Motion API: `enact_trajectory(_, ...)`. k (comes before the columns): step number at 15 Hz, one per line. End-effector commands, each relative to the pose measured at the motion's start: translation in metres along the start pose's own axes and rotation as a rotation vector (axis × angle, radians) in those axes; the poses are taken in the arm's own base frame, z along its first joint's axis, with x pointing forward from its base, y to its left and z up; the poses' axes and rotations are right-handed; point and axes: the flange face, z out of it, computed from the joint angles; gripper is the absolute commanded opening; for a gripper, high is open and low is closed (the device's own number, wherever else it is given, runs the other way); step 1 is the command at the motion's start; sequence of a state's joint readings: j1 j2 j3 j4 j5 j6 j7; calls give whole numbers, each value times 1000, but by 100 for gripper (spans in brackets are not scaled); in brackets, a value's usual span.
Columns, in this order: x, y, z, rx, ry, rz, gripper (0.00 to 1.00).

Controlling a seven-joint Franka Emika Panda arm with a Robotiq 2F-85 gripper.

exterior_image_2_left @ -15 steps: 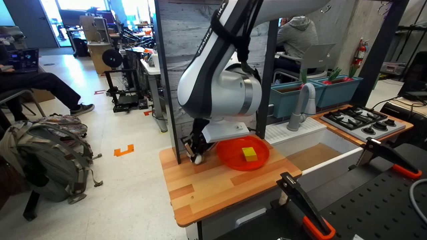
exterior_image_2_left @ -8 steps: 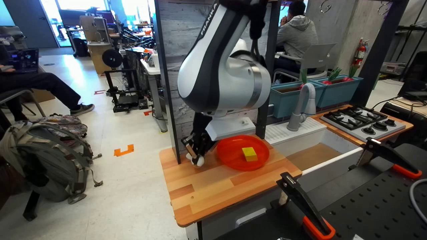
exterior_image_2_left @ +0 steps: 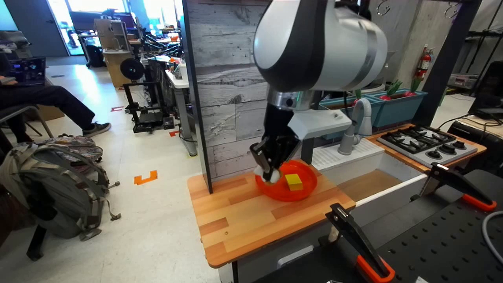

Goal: Move the white object to the right

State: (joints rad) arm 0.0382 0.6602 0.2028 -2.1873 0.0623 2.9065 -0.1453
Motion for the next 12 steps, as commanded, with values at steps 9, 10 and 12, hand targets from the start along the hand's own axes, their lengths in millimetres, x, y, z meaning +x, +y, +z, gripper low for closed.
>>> enact_trajectory(9,-72,167,-42,-46,6,364,4)
enact_trajectory(10,-74,172,-37,-47,-11,370,4)
enact_trajectory(12,-77,178,-23,-58,-47,384,4)
